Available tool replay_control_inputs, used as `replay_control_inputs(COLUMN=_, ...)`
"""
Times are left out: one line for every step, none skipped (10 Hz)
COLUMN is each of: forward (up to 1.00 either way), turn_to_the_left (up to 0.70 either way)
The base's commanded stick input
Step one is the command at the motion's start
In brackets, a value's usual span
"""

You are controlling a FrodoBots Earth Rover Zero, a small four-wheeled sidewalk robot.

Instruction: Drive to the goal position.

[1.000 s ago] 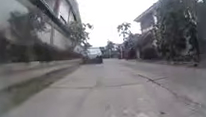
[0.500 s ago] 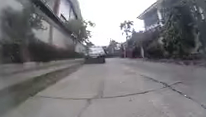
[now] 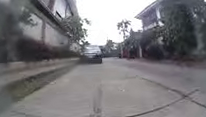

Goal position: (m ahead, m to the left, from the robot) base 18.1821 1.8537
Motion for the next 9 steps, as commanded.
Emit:
replay_control_inputs(forward=1.00, turn_to_the_left=0.00)
replay_control_inputs(forward=1.00, turn_to_the_left=0.00)
replay_control_inputs(forward=1.00, turn_to_the_left=0.00)
replay_control_inputs(forward=1.00, turn_to_the_left=0.00)
replay_control_inputs(forward=1.00, turn_to_the_left=0.00)
replay_control_inputs(forward=1.00, turn_to_the_left=0.00)
replay_control_inputs(forward=1.00, turn_to_the_left=0.00)
replay_control_inputs(forward=1.00, turn_to_the_left=0.00)
replay_control_inputs(forward=1.00, turn_to_the_left=0.00)
